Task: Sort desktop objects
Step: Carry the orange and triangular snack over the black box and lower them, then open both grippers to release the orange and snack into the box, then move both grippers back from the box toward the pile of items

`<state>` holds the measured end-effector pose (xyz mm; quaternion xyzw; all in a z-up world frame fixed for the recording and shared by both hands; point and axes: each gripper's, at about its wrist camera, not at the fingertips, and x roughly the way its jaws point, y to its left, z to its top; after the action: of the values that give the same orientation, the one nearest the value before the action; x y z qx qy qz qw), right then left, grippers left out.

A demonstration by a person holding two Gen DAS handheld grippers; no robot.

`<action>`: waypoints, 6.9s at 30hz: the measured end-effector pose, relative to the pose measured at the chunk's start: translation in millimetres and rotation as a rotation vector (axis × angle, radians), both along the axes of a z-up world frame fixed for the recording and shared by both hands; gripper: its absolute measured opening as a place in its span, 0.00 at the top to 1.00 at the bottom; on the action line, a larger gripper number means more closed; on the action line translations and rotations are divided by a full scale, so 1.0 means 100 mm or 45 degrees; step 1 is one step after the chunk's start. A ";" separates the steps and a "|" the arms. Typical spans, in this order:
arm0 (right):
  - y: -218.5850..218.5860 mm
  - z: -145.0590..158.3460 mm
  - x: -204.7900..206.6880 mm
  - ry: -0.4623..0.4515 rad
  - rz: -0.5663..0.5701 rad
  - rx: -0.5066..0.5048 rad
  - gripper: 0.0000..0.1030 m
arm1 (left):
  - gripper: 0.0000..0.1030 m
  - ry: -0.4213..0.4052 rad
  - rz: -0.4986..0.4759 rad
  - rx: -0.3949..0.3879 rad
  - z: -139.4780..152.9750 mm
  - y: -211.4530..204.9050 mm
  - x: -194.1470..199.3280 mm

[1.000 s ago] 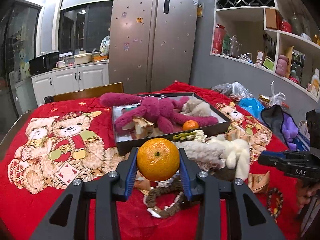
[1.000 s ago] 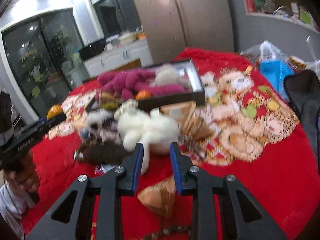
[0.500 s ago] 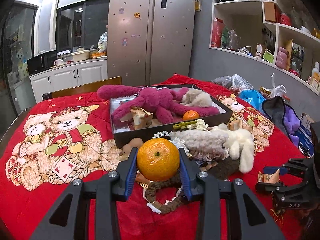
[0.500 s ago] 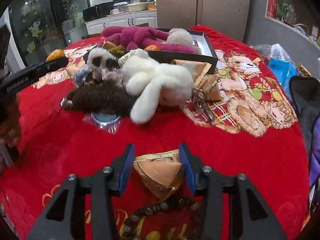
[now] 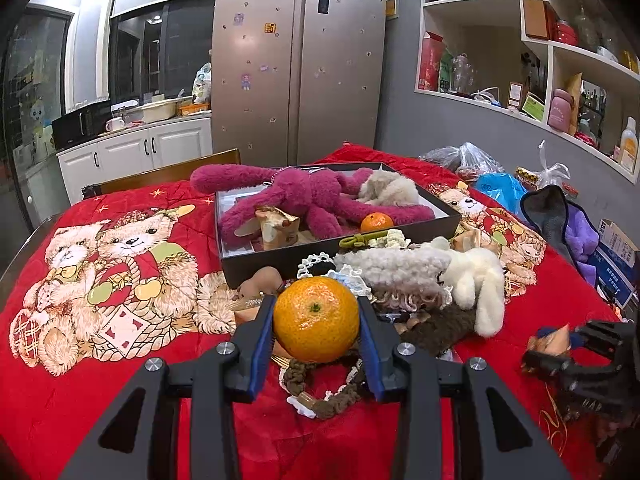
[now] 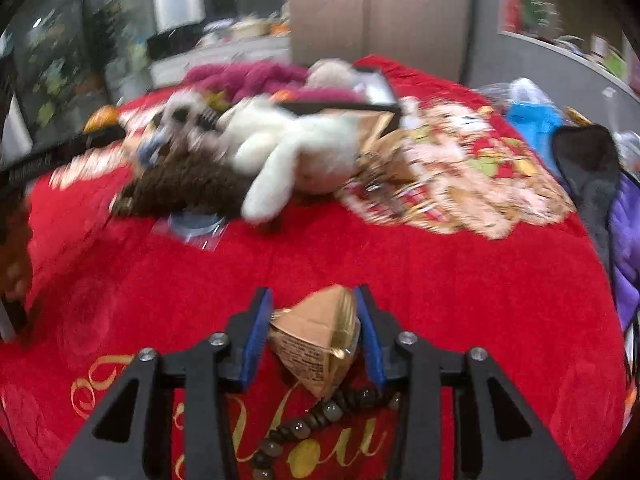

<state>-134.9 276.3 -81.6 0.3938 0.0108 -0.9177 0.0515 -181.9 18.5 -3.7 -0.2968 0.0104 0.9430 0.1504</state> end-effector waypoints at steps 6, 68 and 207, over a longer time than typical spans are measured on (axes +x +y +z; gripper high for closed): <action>0.13 0.15 0.08 0.123 -0.085 -0.055 0.64 | 0.62 0.005 0.007 0.009 0.02 -0.01 0.01; 0.20 0.44 -2.35 0.048 -0.052 -0.162 0.64 | 0.62 -0.316 0.088 0.033 -0.11 0.67 -1.66; -0.25 0.03 -1.23 0.000 0.099 -0.014 0.10 | 0.15 -0.379 0.108 -0.145 -0.60 -0.10 -0.27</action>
<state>-257.4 251.4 -78.8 0.3929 0.0212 -0.9150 0.0894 -209.3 8.7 -63.6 -0.4416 0.0289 0.8919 0.0934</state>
